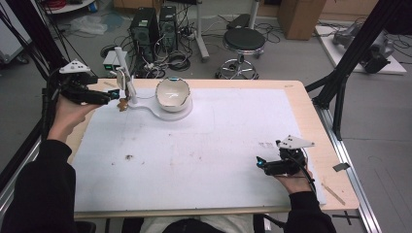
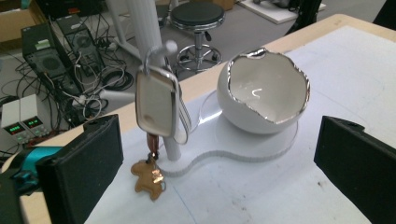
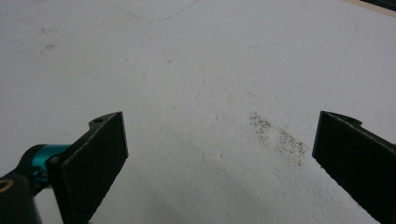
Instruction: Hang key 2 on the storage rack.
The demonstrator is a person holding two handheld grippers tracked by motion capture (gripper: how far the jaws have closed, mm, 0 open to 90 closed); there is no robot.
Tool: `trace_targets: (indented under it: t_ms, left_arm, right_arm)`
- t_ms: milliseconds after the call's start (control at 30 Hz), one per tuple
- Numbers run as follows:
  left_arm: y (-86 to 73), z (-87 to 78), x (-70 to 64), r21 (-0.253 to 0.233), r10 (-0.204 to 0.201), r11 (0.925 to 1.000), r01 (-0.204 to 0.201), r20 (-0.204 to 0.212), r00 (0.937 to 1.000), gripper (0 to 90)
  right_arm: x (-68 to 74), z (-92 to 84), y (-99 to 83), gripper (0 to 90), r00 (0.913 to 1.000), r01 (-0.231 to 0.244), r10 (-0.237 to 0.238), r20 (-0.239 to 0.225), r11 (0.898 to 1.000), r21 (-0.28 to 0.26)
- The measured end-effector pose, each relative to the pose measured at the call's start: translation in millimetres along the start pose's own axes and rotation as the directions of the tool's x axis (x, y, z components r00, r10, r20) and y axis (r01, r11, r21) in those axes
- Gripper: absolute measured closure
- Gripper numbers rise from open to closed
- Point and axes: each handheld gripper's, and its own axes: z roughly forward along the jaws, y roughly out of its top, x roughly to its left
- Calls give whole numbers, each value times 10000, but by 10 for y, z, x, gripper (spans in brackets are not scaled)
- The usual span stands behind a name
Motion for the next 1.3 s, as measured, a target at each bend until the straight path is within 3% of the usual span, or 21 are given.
trace_targets:
  t_ms: [500, 767, 1100, 1300]
  left_arm:
    - [-433, -61, -210, 6, -242, 9997, 242, 340, 9991, 17]
    - [-609, -134, -288, 6, -151, 9999, 151, 390, 9991, 17]
    - [-1017, -281, -321, 25, -779, 9970, 779, 373, 9963, 16]
    - [-1163, -328, -410, -41, -641, 9979, 644, 530, 9965, 17]
  right_arm:
    - [-17, -13, -26, 23, 9999, 3, -3, 136, 10000, 54]
    - [-18, -21, -26, 23, 9999, -45, 44, 142, 10000, 52]
    - [-13, -20, -33, 23, 9999, -19, 18, 139, 10000, 84]
    - [2, -10, -27, 23, 9999, 39, -40, 114, 9999, 135]
